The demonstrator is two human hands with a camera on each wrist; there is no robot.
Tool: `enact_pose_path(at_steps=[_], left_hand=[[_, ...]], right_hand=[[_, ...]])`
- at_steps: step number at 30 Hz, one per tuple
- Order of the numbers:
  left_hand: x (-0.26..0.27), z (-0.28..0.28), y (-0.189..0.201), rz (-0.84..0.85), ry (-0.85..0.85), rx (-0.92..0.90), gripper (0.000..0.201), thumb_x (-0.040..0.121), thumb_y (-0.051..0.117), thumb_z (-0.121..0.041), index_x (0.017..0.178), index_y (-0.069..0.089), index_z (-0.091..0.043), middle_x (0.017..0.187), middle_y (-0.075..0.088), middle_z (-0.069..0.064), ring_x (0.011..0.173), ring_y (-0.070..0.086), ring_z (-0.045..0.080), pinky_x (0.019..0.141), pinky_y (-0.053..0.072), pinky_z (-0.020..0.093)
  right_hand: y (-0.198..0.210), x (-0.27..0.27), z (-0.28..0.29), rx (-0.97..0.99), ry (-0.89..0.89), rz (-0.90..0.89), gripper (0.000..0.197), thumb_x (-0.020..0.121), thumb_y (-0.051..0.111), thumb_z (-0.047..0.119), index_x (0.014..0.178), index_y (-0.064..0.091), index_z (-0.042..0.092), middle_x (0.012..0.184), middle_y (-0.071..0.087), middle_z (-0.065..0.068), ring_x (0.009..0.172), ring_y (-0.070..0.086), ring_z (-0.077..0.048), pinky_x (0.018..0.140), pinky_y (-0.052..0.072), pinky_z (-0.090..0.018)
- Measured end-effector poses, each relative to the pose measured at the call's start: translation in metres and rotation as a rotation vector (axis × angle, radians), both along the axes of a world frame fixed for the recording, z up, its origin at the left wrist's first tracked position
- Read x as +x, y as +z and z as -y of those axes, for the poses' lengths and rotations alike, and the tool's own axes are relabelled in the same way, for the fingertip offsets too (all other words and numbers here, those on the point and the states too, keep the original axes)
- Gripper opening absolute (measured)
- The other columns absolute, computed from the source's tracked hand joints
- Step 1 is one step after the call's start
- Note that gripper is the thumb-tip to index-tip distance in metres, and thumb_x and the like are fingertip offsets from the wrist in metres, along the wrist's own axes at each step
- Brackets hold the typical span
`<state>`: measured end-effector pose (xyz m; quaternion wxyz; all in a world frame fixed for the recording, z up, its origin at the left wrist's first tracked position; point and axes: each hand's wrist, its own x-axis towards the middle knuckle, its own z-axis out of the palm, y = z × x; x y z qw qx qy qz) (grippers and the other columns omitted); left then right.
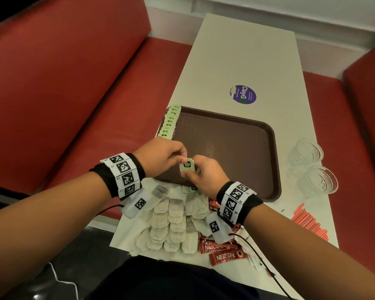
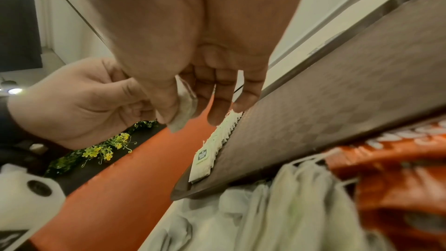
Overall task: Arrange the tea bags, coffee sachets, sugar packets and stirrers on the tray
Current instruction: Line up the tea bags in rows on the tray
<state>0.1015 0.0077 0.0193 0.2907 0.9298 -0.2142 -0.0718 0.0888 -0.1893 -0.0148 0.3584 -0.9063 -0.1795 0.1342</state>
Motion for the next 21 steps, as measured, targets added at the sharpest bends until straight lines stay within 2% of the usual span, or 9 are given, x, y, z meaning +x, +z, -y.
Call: enact_pose_path(at_steps=[3, 5, 8, 12, 16, 18, 21], left_hand=[[0.005, -0.011, -0.004, -0.037, 0.124, -0.024, 0.002, 0.092, 0.069, -0.027, 0.09, 0.069, -0.026, 0.065, 0.058, -0.014, 0.06, 0.053, -0.004, 0.059, 0.036, 0.014], [0.012, -0.022, -0.007, -0.081, 0.218, 0.016, 0.004, 0.092, 0.069, -0.025, 0.089, 0.068, -0.028, 0.074, 0.063, -0.014, 0.066, 0.056, -0.001, 0.062, 0.039, 0.016], [0.019, -0.038, -0.017, -0.211, 0.293, 0.168, 0.003, 0.093, 0.068, -0.026, 0.09, 0.069, -0.027, 0.084, 0.068, -0.01, 0.079, 0.062, 0.008, 0.068, 0.044, 0.022], [0.026, -0.048, -0.037, -0.314, 0.339, 0.234, 0.005, 0.091, 0.07, -0.028, 0.086, 0.071, -0.027, 0.085, 0.069, -0.008, 0.083, 0.065, 0.012, 0.067, 0.044, 0.025], [0.033, -0.05, -0.05, -0.253, 0.418, 0.247, 0.004, 0.09, 0.071, -0.03, 0.086, 0.071, -0.028, 0.082, 0.067, -0.011, 0.085, 0.065, 0.014, 0.075, 0.05, 0.028], [0.036, -0.049, -0.052, -0.221, 0.426, 0.265, 0.004, 0.088, 0.072, -0.03, 0.087, 0.07, -0.028, 0.081, 0.066, -0.013, 0.086, 0.065, 0.014, 0.078, 0.051, 0.029], [0.035, -0.044, -0.052, -0.159, 0.436, 0.29, 0.012, 0.086, 0.074, -0.035, 0.092, 0.066, -0.029, 0.088, 0.064, -0.011, 0.087, 0.062, 0.015, 0.08, 0.052, 0.032]], right_hand=[[0.0, -0.003, 0.006, -0.067, 0.072, -0.06, 0.026, 0.084, 0.077, 0.033, 0.098, 0.061, 0.02, 0.086, 0.059, 0.006, 0.075, 0.055, -0.012, 0.07, 0.049, -0.031], [0.0, -0.007, 0.01, -0.223, 0.212, -0.088, 0.03, 0.083, 0.077, 0.036, 0.108, 0.063, 0.025, 0.092, 0.061, 0.01, 0.079, 0.057, -0.01, 0.076, 0.052, -0.033], [0.002, -0.017, 0.01, -0.516, 0.457, -0.128, 0.04, 0.084, 0.073, 0.039, 0.119, 0.067, 0.022, 0.11, 0.064, 0.004, 0.096, 0.059, -0.017, 0.084, 0.051, -0.033], [-0.003, -0.024, 0.006, -0.662, 0.529, -0.114, 0.048, 0.081, 0.075, 0.048, 0.12, 0.066, 0.021, 0.117, 0.061, -0.001, 0.104, 0.058, -0.024, 0.087, 0.053, -0.039], [-0.003, -0.025, 0.001, -0.694, 0.542, -0.092, 0.043, 0.082, 0.07, 0.05, 0.114, 0.07, 0.022, 0.112, 0.063, 0.0, 0.1, 0.061, -0.025, 0.085, 0.055, -0.041], [-0.004, -0.027, 0.0, -0.694, 0.546, -0.089, 0.032, 0.084, 0.063, 0.049, 0.1, 0.073, 0.023, 0.103, 0.064, 0.001, 0.092, 0.062, -0.025, 0.081, 0.056, -0.041], [-0.01, -0.03, 0.001, -0.604, 0.502, -0.057, 0.025, 0.087, 0.054, 0.036, 0.074, 0.068, 0.019, 0.087, 0.062, -0.001, 0.079, 0.061, -0.026, 0.073, 0.057, -0.041]])
